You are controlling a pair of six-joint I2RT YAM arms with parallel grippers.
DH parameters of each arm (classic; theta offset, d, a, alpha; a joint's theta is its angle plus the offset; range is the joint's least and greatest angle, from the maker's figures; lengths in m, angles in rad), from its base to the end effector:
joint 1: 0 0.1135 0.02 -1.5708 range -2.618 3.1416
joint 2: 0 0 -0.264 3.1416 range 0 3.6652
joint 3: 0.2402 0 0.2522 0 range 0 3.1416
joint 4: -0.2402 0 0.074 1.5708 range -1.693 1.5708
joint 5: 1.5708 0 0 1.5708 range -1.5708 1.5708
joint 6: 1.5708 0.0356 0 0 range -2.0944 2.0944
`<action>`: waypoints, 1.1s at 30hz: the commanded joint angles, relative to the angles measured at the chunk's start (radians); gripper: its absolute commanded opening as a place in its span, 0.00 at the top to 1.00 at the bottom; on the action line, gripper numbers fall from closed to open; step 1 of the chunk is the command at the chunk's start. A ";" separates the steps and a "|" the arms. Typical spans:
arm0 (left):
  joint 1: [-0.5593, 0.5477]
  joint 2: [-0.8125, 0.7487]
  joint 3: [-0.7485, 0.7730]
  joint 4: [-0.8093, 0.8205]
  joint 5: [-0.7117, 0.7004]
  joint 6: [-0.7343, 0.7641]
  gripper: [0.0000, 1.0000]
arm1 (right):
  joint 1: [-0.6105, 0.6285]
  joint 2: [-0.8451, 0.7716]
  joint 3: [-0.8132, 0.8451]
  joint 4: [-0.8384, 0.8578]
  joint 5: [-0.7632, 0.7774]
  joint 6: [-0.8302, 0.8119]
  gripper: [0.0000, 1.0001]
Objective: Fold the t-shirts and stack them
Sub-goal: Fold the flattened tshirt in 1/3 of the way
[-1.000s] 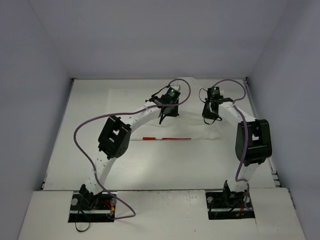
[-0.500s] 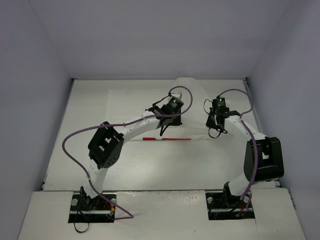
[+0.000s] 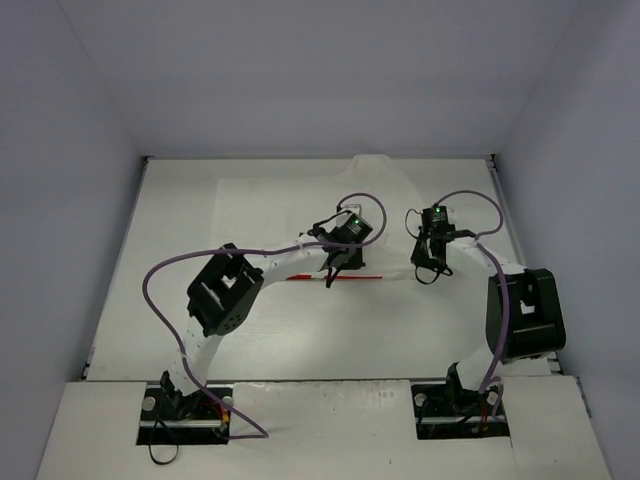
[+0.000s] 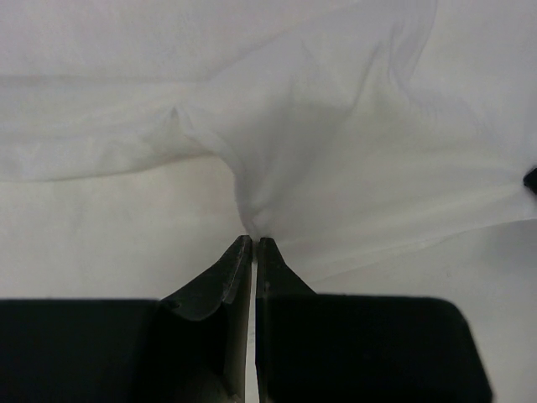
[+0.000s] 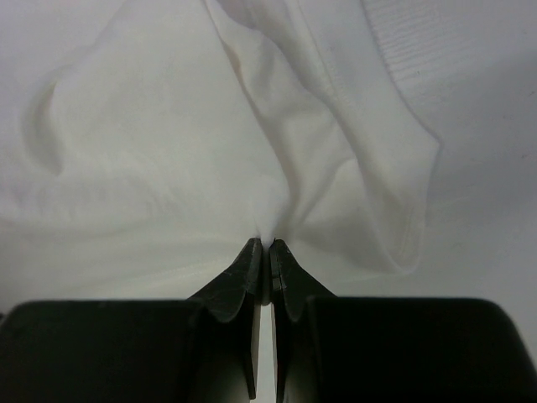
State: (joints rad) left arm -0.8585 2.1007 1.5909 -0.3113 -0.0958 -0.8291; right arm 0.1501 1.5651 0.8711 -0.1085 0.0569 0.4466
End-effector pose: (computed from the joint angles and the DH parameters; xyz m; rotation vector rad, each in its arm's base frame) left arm 0.3105 -0.3543 0.1940 -0.0104 2.4972 -0.6545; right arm 0.3180 0.0460 0.1882 0.3790 2.3522 0.2183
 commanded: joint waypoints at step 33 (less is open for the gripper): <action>0.218 -0.239 -0.104 -0.006 0.072 0.311 0.99 | -0.029 0.174 0.351 0.043 -0.127 -0.236 1.00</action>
State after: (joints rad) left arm -0.6186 1.8654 1.4490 -0.3956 -0.1124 -0.5264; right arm 0.1246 1.7009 1.1704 -0.1091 -0.0128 0.2373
